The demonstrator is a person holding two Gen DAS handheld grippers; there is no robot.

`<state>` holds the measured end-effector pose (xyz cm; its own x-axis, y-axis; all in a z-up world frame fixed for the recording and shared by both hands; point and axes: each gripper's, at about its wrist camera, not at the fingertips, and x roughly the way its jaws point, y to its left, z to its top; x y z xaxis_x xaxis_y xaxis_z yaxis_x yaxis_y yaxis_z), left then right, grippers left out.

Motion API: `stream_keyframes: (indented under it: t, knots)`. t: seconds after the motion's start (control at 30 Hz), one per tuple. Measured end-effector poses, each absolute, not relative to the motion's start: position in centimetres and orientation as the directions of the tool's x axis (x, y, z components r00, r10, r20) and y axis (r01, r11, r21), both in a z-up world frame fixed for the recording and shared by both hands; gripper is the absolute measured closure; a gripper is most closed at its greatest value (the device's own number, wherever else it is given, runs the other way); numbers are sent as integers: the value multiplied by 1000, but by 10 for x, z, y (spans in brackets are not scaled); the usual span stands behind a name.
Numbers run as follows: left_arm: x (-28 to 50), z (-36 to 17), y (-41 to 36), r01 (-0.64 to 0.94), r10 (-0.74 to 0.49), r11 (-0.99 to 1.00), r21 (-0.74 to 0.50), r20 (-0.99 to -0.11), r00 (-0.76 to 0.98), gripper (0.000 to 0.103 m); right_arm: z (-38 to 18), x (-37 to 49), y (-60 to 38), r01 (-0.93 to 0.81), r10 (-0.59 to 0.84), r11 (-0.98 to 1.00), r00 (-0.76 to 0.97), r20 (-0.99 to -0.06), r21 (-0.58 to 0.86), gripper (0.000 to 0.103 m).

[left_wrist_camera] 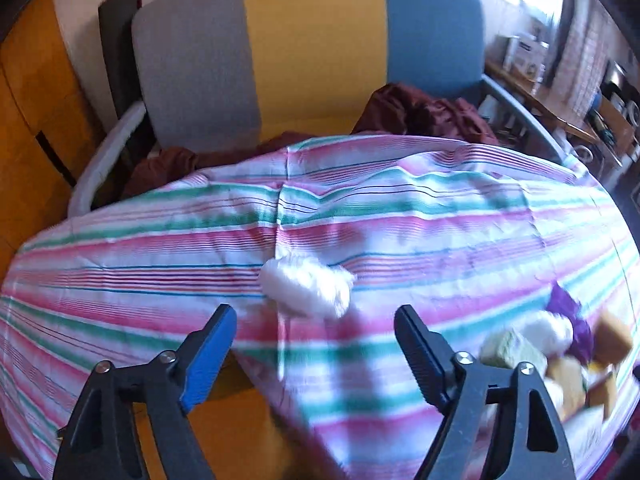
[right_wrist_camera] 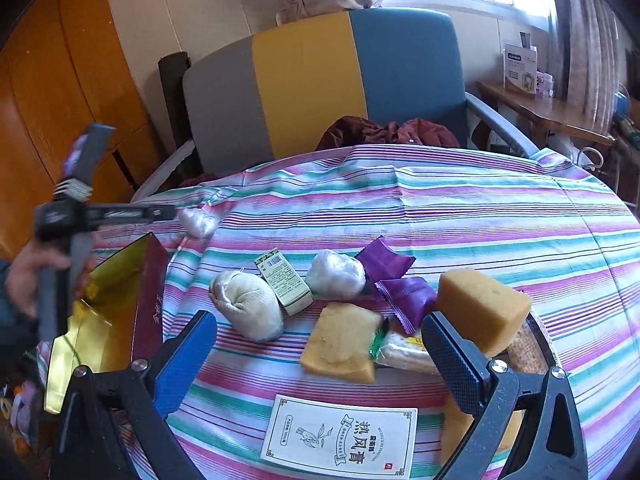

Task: Organize objects
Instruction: 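Grasp the plastic-wrapped white bundle with the left gripper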

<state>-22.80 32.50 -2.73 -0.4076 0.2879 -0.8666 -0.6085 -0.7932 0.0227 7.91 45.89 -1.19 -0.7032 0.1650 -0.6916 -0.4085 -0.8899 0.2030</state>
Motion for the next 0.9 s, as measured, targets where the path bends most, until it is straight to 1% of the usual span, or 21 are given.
stream_keyframes:
  t: [0.03, 0.2, 0.27, 0.3, 0.37, 0.43, 0.47, 0.53, 0.6, 0.67, 0.83, 0.9]
  knots:
    - [-236, -33, 330, -600, 278, -800, 18, -875, -397, 23, -12, 79, 460, -408, 161, -889, -703, -692, 209, 0]
    - [-264, -58, 350, -551, 203, -834, 35, -909, -364, 35, -14, 80, 470, -430, 158, -873, -697, -699, 231, 0]
    - [-270, -73, 357, -542, 151, -838, 61, -929, -338, 50, -14, 81, 474, -440, 158, -864, -698, -698, 245, 0]
    - [-270, -76, 358, -540, 152, -840, 57, -930, -334, 51, -14, 82, 476, -443, 156, -861, -700, -697, 251, 0]
    - [-265, -73, 358, -544, 163, -837, 65, -919, -360, 60, -14, 83, 479, -454, 164, -854, -698, -697, 253, 0]
    - [-256, -64, 354, -551, 197, -832, 54, -902, -385, 66, -14, 84, 483, -468, 177, -848, -694, -698, 250, 0]
    - [-252, -59, 352, -554, 212, -831, 43, -897, -389, 77, -14, 85, 485, -477, 183, -842, -693, -697, 253, 0]
    - [-240, -47, 346, -562, 241, -827, 35, -879, -410, 79, -13, 88, 490, -492, 193, -829, -698, -690, 266, 0]
    - [-231, -37, 337, -572, 283, -820, -1, -870, -404, 83, -12, 90, 496, -509, 202, -814, -699, -686, 279, 0]
    - [-215, -28, 331, -594, 312, -804, -9, -857, -409, 91, -12, 93, 501, -524, 208, -801, -698, -685, 290, 0]
    - [-185, -21, 324, -645, 353, -763, -29, -855, -380, 91, -13, 99, 512, -554, 220, -770, -696, -683, 316, 0]
    - [-190, -18, 321, -633, 362, -772, -62, -861, -357, 82, -14, 100, 514, -562, 222, -763, -692, -687, 320, 0]
